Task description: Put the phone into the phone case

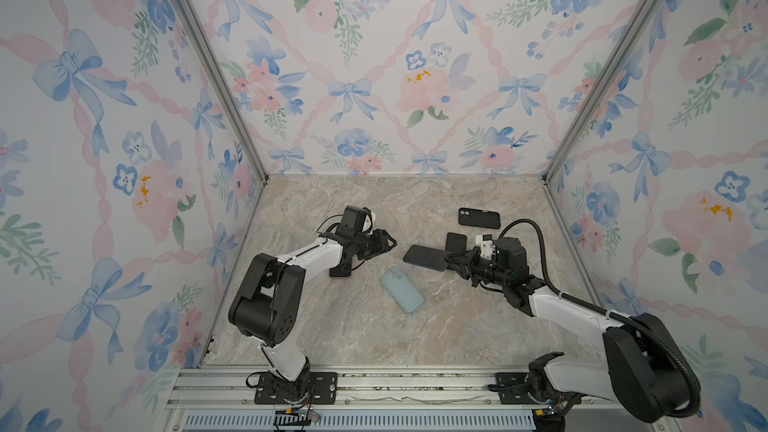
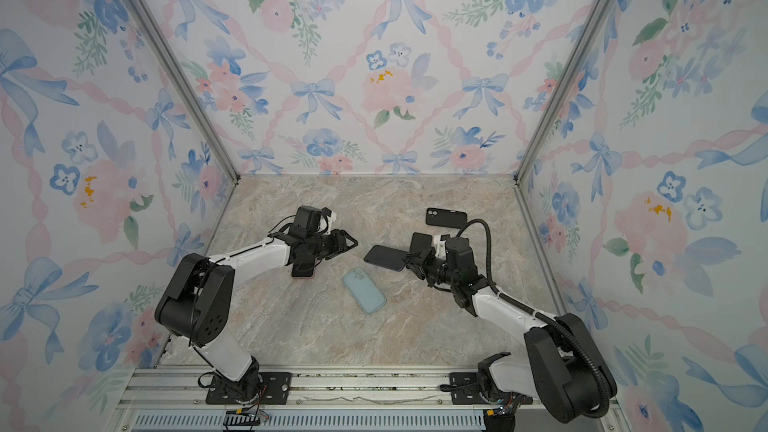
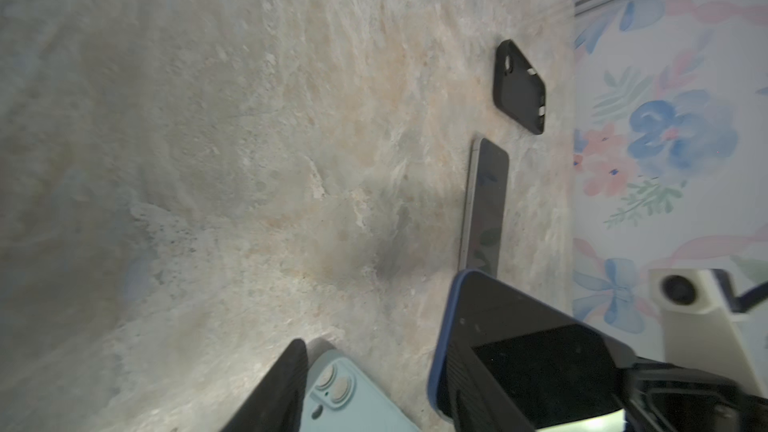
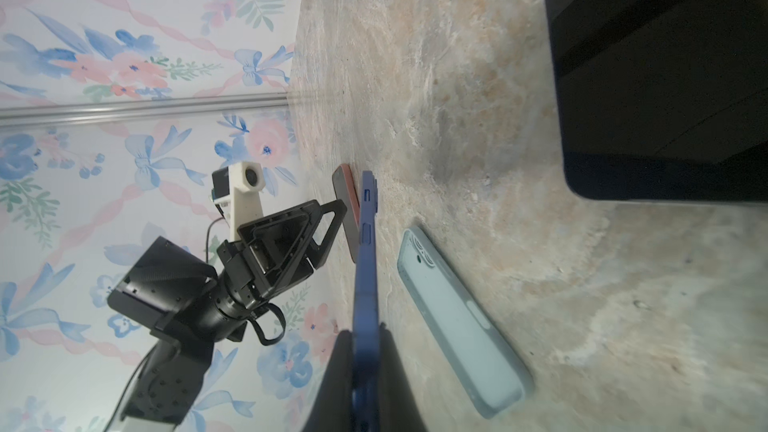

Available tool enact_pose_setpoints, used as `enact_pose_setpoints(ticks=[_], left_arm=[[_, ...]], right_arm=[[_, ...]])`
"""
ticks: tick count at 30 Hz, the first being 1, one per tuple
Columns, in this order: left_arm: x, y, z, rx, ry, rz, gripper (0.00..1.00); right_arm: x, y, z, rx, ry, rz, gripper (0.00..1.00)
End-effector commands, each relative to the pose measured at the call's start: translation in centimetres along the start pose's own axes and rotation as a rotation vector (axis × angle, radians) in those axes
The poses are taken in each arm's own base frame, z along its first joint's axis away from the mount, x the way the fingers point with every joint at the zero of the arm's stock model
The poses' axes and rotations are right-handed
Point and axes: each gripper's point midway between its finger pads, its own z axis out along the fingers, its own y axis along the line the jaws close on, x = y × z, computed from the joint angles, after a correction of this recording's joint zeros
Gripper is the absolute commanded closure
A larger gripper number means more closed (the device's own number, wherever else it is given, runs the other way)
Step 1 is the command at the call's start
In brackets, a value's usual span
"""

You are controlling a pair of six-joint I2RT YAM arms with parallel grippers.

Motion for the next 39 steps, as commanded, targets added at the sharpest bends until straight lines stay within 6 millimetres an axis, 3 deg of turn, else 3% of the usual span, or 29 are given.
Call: enact_pose_setpoints(ticks=[1, 8, 12, 16, 26, 39], left_arm=[[3.1, 3.1, 0.0, -0.228, 0.165, 0.171, 0.45], [4.2, 2.5, 1.8, -0.318, 0.247, 0.318, 0.48], [5.0, 3.3, 2.5, -0.388, 0.288, 0.364, 0.49], [5.5, 3.8, 2.7, -0.429, 0.296, 0.384, 0.51], [6.0, 4.6, 2.7, -0.470, 0.296, 0.365, 0.70], [8.1, 5.5, 1.0, -0.476, 0.285, 0.223, 0.79]], right_arm=[[0.8, 0.4, -1.9, 0.066, 0.035, -0.131, 0.95], [1.3, 1.5, -4.0, 0.102, 0.110, -0.218, 0.97], [1.1, 1.6, -4.4, 0.104, 0.102, -0.228, 0.97], [1.1, 1.2, -4.1, 0.108, 0.110, -0.227, 0.96], [1.4, 1.3, -3.1, 0.090, 0.137, -0.225, 0.97], [3.7, 2.2, -0.7, 0.058, 0.227, -0.230, 0.98]])
